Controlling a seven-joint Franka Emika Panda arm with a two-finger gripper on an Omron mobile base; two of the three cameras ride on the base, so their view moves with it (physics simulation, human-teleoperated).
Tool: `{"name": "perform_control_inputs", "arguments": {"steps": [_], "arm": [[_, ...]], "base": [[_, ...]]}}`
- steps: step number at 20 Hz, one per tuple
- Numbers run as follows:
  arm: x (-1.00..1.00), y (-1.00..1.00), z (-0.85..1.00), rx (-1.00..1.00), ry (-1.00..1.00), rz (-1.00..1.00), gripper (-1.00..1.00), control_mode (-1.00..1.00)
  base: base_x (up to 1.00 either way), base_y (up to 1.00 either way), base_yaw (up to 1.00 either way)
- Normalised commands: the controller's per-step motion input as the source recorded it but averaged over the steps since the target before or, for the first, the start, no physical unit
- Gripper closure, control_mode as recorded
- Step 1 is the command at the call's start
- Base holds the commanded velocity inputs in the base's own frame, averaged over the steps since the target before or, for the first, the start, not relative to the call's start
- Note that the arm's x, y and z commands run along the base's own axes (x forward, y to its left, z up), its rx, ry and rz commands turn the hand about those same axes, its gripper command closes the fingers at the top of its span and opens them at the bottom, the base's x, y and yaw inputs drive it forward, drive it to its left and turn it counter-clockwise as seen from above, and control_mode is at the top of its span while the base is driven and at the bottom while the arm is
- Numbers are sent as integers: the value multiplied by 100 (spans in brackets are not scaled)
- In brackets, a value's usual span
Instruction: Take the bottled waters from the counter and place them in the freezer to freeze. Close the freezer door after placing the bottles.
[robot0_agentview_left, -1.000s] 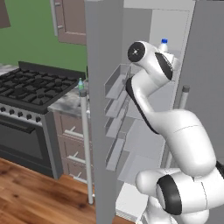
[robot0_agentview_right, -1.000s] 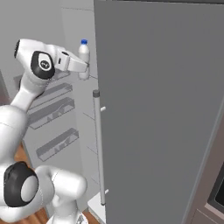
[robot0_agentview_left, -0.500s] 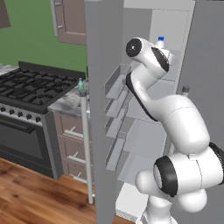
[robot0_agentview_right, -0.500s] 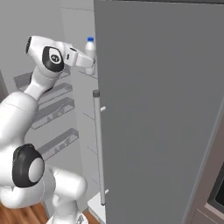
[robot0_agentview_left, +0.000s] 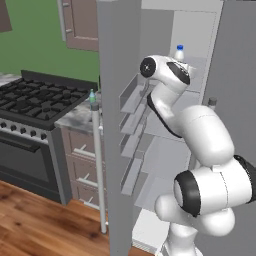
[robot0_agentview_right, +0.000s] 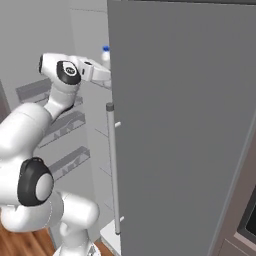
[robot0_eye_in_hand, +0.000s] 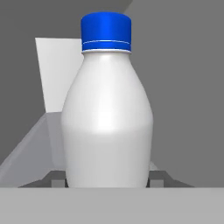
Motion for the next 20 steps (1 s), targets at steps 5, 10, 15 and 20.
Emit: {"name": "perform_control_inputs", "arguments": {"steps": [5, 10, 15, 20], "arm": [[17, -17, -12, -2, -3, 0, 100, -100], [6, -5, -8, 0, 0, 0, 100, -100], [23, -5, 0, 0, 0, 0, 100, -100], [30, -8, 0, 0, 0, 0, 100, -100]], "base": [[0, 0, 0], [0, 0, 0], [0, 0, 0], [0, 0, 0]]}}
